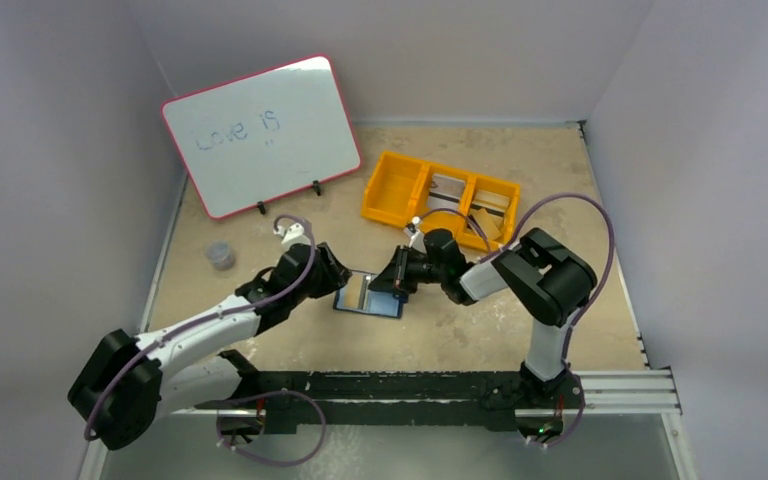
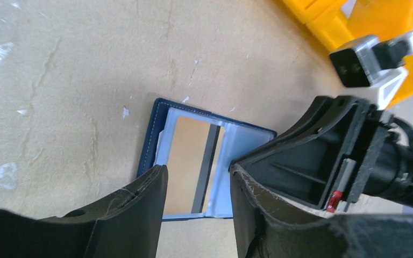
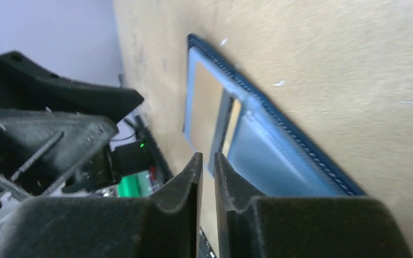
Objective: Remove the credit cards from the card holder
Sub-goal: Remove the credit card from the card holder.
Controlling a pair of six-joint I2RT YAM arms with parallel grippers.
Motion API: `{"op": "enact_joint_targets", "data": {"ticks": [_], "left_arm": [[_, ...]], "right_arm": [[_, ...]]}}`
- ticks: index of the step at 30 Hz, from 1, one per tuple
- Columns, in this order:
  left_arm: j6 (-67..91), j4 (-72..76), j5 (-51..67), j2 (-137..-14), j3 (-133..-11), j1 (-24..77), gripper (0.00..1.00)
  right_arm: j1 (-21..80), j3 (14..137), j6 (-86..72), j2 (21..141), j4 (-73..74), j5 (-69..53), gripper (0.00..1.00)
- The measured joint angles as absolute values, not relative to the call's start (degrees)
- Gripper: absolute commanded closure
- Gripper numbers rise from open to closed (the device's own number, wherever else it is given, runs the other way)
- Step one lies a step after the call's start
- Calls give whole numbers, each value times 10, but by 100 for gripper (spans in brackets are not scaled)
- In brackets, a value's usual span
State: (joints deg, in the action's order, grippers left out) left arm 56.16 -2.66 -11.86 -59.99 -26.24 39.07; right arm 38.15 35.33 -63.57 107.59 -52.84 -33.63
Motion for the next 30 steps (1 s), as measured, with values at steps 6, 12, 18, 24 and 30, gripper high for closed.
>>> {"op": "enact_joint_targets", "data": {"ticks": [6,12,18,24,30], "left_arm": [[559,3,-89,-682,-262,391,61],[552,9,-88,-733,-265,391,63],[541,16,-88,-753,-274,391,76],[540,14,-103,-759,-275,391,82],[539,21,-108,-774,-281,391,89]], "right_arm": [[383,384,-571,1015,-355,-236,65],[387,397,-542,1002,-328,-221,67],[411,423,-527,1023,-307,-220,68],[420,448,-525,1024,-251,-189,70],[421,450,-548,1021,-223,-160,72]]}}
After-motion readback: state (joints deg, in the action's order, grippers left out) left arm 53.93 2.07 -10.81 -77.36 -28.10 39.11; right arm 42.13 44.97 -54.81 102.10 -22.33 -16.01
